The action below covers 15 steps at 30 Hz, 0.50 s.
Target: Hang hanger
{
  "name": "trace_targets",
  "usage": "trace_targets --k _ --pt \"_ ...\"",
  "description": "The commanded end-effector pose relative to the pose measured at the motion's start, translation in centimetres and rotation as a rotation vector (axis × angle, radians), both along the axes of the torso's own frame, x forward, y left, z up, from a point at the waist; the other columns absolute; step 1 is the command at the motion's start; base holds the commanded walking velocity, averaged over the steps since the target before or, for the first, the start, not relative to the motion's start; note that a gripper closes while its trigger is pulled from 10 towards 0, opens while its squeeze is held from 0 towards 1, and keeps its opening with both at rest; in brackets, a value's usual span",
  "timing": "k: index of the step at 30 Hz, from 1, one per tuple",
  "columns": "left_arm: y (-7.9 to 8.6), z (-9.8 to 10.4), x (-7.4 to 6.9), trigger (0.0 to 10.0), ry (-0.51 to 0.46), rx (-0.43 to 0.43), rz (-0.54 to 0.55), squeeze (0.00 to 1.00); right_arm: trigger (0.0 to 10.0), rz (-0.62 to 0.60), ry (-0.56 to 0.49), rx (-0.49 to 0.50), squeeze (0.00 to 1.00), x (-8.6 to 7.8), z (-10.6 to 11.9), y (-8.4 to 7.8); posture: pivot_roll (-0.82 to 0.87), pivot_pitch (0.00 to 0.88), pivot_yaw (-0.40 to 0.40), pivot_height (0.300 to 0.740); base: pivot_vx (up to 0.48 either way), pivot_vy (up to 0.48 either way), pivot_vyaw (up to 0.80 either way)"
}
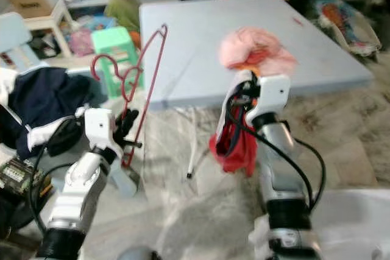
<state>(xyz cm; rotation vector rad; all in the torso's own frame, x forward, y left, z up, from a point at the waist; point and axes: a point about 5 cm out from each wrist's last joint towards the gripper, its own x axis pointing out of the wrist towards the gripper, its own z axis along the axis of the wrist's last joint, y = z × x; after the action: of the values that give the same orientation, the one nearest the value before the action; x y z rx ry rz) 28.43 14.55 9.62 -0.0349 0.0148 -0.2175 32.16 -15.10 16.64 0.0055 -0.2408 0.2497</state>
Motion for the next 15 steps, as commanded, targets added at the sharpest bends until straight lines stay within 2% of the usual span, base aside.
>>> trace_targets --k 1,15 --pt "-1.0 0.7 0.2 10.0 -0.023 -0.011 -0.027 0.0 10.0 -0.041 -0.044 -0.003 0.0 0.1 1.0 -1.3 0.03 0.0 0.018 0.74 0.48 0.0 0.0" --pt "-1.2 0.8 0.4 10.0 -0.027 -0.016 -0.028 0.0 10.0 -0.028 -0.159 -0.056 0.0 2.3 4.9 -2.0 0.03 0.0 0.008 0.74 0.48 0.0 0.0"
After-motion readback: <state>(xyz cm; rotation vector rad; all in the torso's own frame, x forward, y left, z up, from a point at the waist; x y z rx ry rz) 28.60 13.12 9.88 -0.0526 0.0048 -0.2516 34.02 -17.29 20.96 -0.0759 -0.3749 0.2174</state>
